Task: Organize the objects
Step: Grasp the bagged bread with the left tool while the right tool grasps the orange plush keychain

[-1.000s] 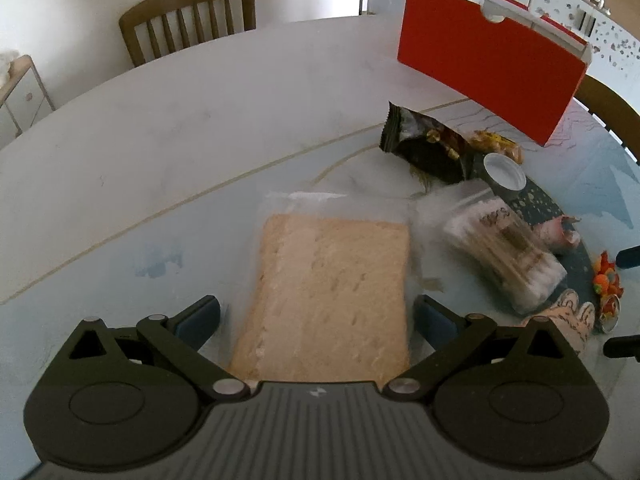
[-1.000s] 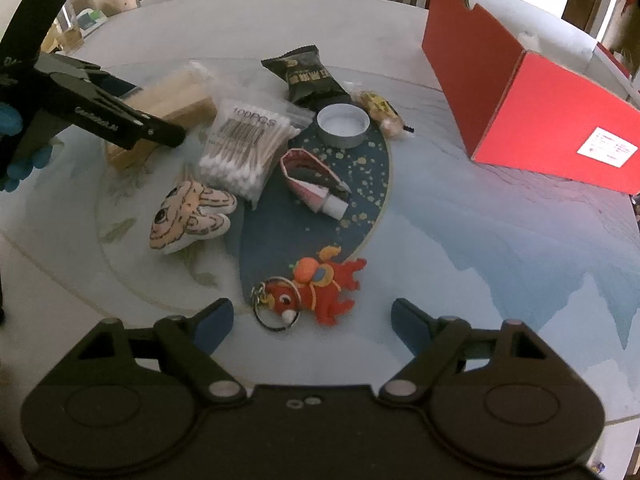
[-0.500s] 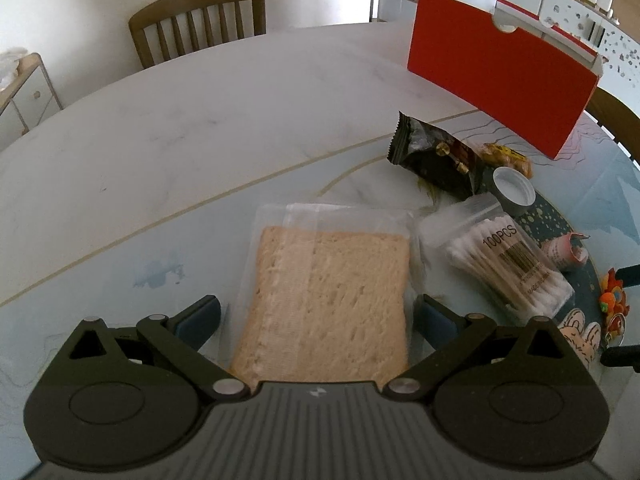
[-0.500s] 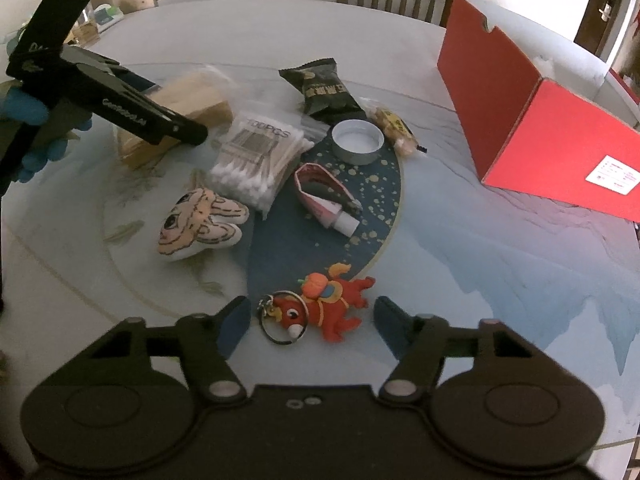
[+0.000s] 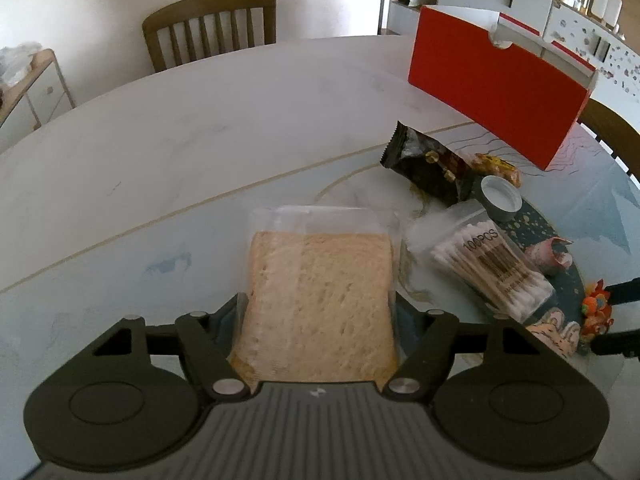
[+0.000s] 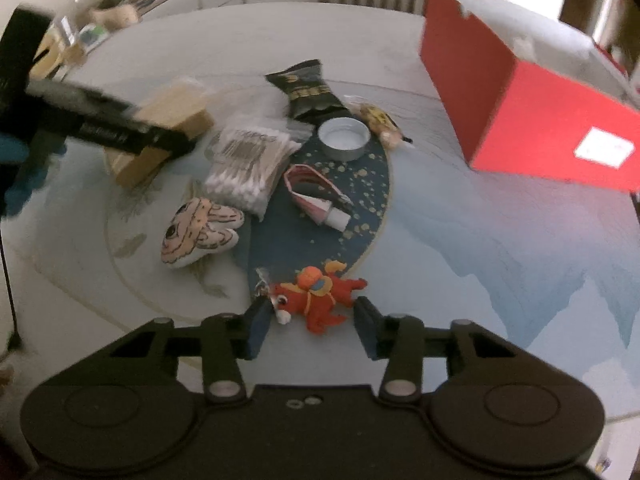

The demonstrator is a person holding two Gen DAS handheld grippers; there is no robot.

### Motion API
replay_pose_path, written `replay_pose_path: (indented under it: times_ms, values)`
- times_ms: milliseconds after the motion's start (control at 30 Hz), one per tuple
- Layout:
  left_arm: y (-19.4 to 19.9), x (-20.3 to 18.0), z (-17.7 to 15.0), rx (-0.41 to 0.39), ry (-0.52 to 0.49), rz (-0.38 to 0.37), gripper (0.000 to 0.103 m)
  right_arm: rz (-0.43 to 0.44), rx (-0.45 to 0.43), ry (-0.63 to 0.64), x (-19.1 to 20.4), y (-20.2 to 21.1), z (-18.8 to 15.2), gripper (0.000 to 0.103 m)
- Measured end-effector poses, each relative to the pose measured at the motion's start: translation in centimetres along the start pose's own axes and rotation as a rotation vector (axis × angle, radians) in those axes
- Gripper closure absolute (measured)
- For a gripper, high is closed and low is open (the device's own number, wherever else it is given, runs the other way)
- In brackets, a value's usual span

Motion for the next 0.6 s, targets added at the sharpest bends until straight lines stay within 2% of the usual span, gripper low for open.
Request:
replay_pose_path:
  times_ms: [100, 167, 200, 333, 500, 600]
  values:
    - [0.5, -0.3, -0.6, -0.002, 0.033, -0.001, 0.031, -0.007, -0.008, -0.001, -0.3, 0.4, -0.4, 0.063]
    - [1.0, -0.5, -0.9, -0.006, 0.050, -0.004, 0.031, -0.009, -0.021, -0.006, -0.4, 1.0, -0.6, 0.070]
    - [1.3, -0.6, -1.1, -0.011, 0.057, -0.009, 0.031, -0.014, -0.025, -0.007, -0.5, 1.2, -0.6, 0.078]
    - [2.7, -1.3, -1.5, -0.027, 0.068, -0.021, 0.031, -0.010, -0.023, -0.026, -1.0, 1.5, -0.9, 0.083]
    - [4.0, -1.9, -2.1, -0.037, 0.073, -0.033, 0.031, -0.001, -0.044, -0.025, -0.9, 2.2, -1.0, 0.082]
    - [4.6, -2.2, -2.4, -0.039, 0.071, -0.037, 0.031, 0.031, -0.028, -0.032, -0.7, 2.1, -1.0, 0.077]
Point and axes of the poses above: each gripper's, at about its wrist camera, not at the fingertips, and y roughly against the way its jaws point, x to its left, z to its top, the point moved 7 cm from there along -y, roughly the way its jaws point, and after that the axes turned 4 degrees about -y, right-handed, at the moved point
